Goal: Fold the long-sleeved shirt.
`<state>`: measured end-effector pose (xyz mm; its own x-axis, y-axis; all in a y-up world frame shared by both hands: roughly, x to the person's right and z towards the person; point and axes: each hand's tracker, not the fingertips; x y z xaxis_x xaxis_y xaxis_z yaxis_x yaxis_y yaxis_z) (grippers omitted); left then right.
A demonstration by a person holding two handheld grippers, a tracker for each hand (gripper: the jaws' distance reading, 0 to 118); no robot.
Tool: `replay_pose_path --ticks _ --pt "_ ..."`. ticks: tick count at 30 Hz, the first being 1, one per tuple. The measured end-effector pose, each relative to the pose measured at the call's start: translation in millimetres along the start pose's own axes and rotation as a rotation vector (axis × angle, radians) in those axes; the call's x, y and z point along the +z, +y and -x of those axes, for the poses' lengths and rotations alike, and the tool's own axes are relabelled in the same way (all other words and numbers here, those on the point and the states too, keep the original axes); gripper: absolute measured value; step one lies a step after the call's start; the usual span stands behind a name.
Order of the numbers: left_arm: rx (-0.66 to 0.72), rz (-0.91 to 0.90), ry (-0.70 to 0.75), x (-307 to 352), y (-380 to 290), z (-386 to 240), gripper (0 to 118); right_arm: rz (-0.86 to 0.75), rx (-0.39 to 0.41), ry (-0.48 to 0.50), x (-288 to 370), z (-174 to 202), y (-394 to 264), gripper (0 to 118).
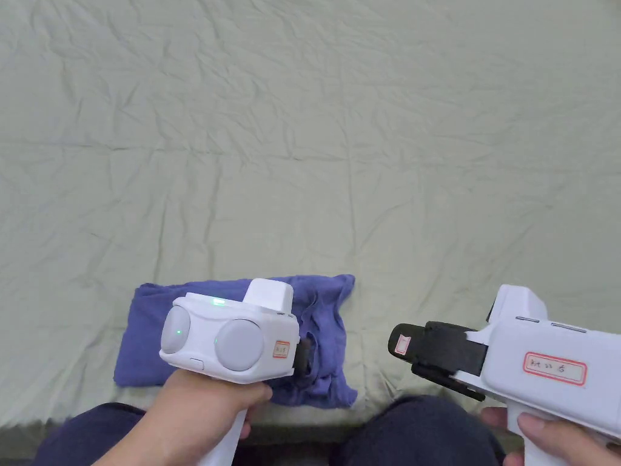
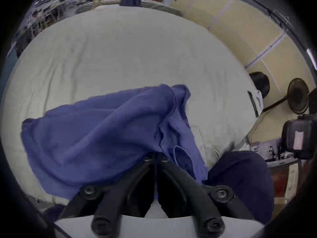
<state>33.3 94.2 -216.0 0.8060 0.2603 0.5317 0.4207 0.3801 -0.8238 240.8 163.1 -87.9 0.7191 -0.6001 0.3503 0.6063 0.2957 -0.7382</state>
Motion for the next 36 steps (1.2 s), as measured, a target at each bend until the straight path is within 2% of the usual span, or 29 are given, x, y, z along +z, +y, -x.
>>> replay_pose_path --ticks 2,5,9,11,14,16,19,21,23,26,29,32,35,36 --pt "-0.016 -0.013 -0.021 -3 4 -16 3 -0.006 -0.013 -0.038 3 -6 1 2" --pt "-0.009 0.021 -0.147 -5 10 -36 3 -0.015 -0.026 -0.055 5 -18 4 3" --pt "-0.006 0.022 -0.356 8 5 -47 3 -0.036 -0.100 -0.190 4 -33 14 3" --pt "0.022 -0.005 -0.429 31 1 -35 3 -0.063 -0.106 -0.177 7 -34 18 3" --pt "0.142 -0.109 -0.481 74 -1 13 3 -0.057 -0.128 -0.115 4 -30 22 3" --pt "0.226 -0.180 -0.428 102 -2 55 3 -0.028 -0.122 -0.066 -4 -23 24 3" --pt "0.349 -0.262 -0.273 137 -4 121 3 -0.013 -0.090 -0.033 -22 -4 25 3" --pt "0.367 -0.298 -0.158 152 -9 151 3 0.011 -0.067 -0.024 -38 11 25 3" --pt "0.397 -0.306 -0.064 160 -15 175 3 0.047 -0.023 -0.019 -55 30 23 3" --pt "0.481 -0.299 -0.042 162 -23 193 3 0.108 0.080 -0.026 -81 60 22 3" --pt "0.502 -0.263 -0.026 149 -27 190 3 0.154 0.126 -0.086 -106 83 22 3" --pt "0.487 -0.249 -0.025 139 -30 180 3 0.181 0.175 -0.203 -135 95 21 3" --pt "0.487 -0.238 -0.050 135 -26 180 3 0.261 0.239 -0.350 -175 87 14 3" --pt "0.484 -0.235 -0.052 135 -25 180 3 0.305 0.207 -0.399 -188 81 10 3"
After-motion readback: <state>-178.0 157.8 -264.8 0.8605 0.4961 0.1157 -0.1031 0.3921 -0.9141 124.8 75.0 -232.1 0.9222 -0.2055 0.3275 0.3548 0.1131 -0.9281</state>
